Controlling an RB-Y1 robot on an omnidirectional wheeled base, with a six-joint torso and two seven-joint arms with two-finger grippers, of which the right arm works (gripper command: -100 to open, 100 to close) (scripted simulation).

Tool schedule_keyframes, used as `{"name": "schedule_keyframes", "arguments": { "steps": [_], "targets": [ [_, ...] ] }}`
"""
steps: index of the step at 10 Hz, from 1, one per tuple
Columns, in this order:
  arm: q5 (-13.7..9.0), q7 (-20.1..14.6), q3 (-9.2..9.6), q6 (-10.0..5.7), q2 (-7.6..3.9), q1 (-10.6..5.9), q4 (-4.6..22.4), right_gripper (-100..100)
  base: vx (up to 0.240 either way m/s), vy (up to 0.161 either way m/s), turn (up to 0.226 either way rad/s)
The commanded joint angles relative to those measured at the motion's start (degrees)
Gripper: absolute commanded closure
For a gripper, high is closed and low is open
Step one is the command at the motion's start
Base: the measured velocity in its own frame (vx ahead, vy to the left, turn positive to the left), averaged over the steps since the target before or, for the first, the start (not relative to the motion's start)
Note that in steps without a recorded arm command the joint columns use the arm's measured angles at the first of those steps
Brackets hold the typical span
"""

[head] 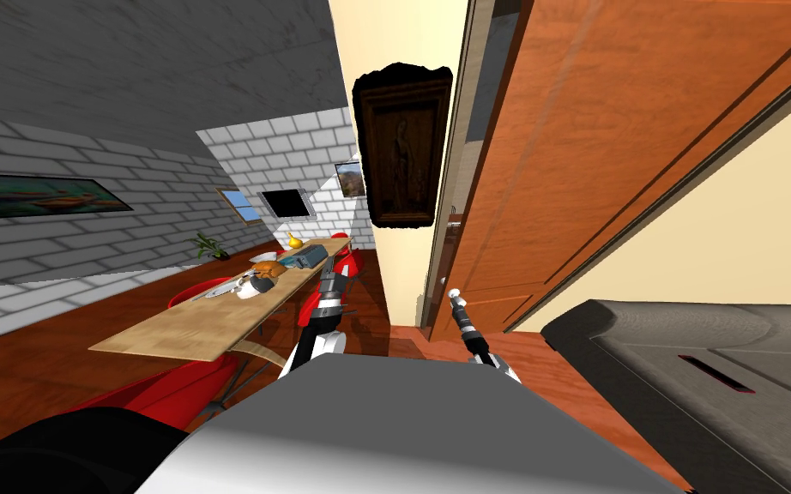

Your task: Pull the door open

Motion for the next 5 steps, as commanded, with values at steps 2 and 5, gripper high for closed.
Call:
{"name": "schedule_keyframes", "arguments": {
  "steps": [2,5],
  "targets": [
    [0.5,0.1,0.55,-0.02,0.20,-0.09,-0.2,-100,-0.021,0.006,-0.052],
    [1.2,4.6,0.50,0.01,0.31,0.37,-1.0,-100,-0.020,-0.008,-0.011]
  ]
}}
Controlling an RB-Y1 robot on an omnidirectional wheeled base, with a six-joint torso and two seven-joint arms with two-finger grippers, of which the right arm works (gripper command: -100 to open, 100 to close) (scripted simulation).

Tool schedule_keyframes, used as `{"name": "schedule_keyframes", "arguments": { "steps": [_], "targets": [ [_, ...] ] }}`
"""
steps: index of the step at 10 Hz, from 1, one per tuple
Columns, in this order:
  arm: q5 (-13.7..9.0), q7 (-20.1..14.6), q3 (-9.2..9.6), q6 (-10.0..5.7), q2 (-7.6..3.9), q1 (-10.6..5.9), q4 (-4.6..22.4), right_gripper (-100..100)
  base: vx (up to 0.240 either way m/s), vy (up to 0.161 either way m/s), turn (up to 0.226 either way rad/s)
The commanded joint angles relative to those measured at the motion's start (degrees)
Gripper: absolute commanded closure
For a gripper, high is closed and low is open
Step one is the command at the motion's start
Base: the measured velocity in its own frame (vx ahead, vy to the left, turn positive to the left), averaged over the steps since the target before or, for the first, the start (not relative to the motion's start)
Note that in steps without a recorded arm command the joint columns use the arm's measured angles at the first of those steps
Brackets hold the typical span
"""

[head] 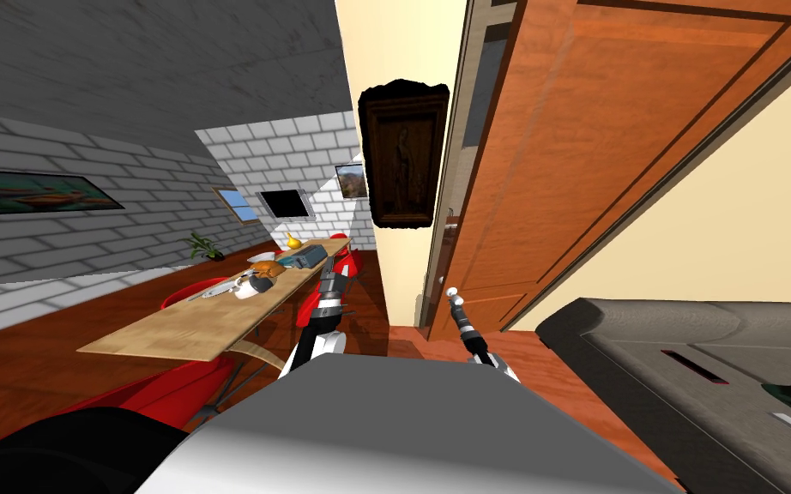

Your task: Pull the door open

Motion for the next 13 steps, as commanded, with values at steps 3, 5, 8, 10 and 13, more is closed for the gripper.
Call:
{"name": "schedule_keyframes", "arguments": {
  "steps": [3,5,8,10,13],
  "targets": [
    [0.9,5.2,-0.06,0.07,0.12,0.53,-0.9,-100,-0.024,-0.010,-0.019],
    [1.6,8.9,-0.12,0.10,0.24,1.03,-1.7,-100,-0.024,-0.010,-0.022],
    [2.5,13.2,-0.18,0.15,0.37,1.59,-2.6,-100,-0.025,-0.009,-0.020],
    [3.0,16.3,-0.21,0.17,0.45,1.90,-3.1,-100,-0.025,-0.011,-0.016],
    [4.1,20.4,-0.28,0.21,0.60,2.54,-4.2,-100,-0.025,-0.010,-0.024]
  ]
}}
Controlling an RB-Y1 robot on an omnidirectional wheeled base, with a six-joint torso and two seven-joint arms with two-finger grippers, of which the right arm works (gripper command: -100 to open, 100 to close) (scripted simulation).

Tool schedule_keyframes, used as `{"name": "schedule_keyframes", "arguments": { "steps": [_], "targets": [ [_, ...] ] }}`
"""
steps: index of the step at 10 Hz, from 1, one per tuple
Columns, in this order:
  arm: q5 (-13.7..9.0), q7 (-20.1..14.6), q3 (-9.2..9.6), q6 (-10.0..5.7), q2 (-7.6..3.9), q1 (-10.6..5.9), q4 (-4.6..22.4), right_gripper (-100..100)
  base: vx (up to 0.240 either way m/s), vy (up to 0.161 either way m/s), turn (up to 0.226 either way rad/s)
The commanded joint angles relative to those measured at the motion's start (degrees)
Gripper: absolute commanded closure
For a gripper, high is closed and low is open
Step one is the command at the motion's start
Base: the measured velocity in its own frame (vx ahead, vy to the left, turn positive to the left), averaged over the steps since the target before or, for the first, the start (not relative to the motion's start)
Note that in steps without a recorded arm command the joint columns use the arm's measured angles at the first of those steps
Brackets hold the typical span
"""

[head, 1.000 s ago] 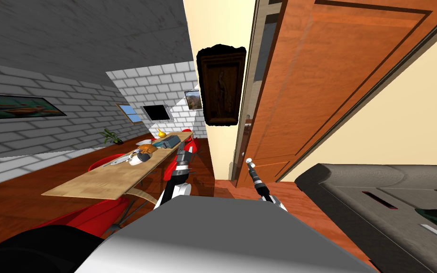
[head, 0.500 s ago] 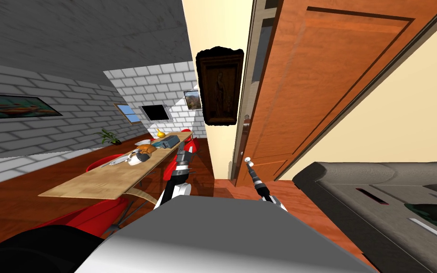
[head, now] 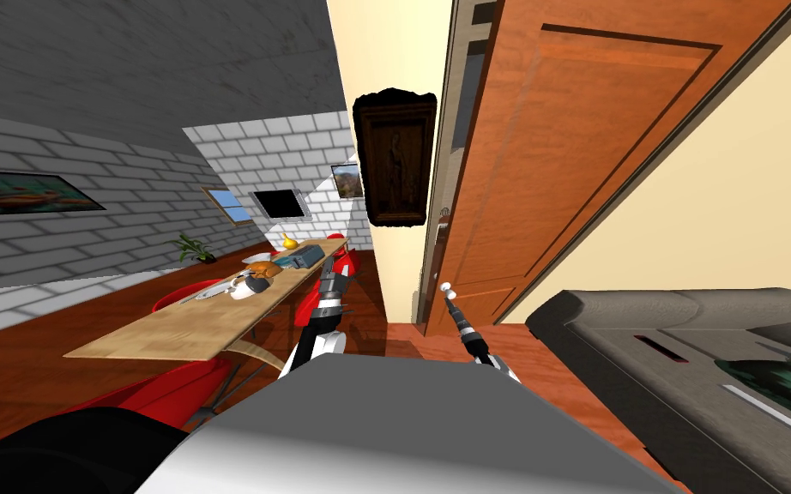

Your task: Pull the door open

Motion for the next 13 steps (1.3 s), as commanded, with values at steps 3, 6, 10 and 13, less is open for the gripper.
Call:
{"name": "schedule_keyframes", "arguments": {
  "steps": [3,6,10,13],
  "targets": [
    [0.8,4.5,-0.07,0.03,0.12,0.48,-0.8,-100,-0.023,-0.013,-0.013],
    [1.9,9.3,-0.14,0.07,0.28,1.15,-1.9,-100,-0.026,-0.015,-0.027],
    [3.5,15.4,-0.25,0.15,0.52,2.18,-3.6,-100,-0.027,-0.014,-0.021],
    [4.1,18.8,-0.29,0.17,0.60,2.51,-4.1,-100,-0.020,-0.013,-0.017]
  ]
}}
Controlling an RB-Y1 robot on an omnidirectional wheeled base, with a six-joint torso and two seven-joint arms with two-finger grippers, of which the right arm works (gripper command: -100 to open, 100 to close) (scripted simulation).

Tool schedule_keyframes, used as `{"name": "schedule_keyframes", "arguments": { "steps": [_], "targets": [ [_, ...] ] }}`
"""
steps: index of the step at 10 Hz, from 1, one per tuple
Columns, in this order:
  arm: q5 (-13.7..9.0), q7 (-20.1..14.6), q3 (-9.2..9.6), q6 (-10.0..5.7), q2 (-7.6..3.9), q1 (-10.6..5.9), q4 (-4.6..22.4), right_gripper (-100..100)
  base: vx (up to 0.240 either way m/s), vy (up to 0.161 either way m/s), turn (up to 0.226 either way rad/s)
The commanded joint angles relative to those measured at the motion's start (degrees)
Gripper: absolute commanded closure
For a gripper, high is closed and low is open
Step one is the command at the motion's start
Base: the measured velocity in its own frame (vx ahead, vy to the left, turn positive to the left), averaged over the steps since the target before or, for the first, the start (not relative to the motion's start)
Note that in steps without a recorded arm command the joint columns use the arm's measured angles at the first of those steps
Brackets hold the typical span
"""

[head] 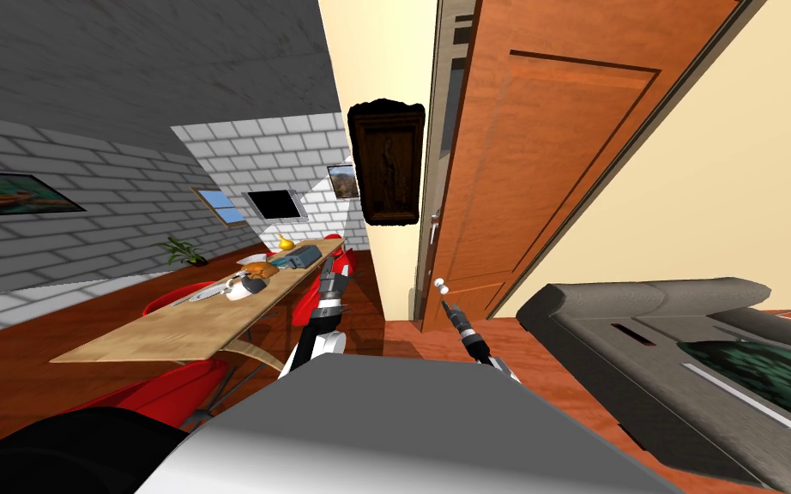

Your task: Pull the door open

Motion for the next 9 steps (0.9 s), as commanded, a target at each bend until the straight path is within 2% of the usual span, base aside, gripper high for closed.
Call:
{"name": "schedule_keyframes", "arguments": {
  "steps": [1,4,5,9],
  "targets": [
    [0.6,2.9,-0.05,-0.01,0.08,0.33,-0.5,-100,-0.019,-0.016,-0.026],
    [1.6,7.4,-0.12,0.03,0.23,0.97,-1.6,-100,-0.023,-0.020,-0.022],
    [1.6,7.7,-0.12,0.03,0.23,0.97,-1.6,-100,-0.015,-0.013,-0.010],
    [3.0,14.4,-0.22,0.09,0.43,1.83,-3.0,-100,-0.017,-0.018,-0.019]
  ]
}}
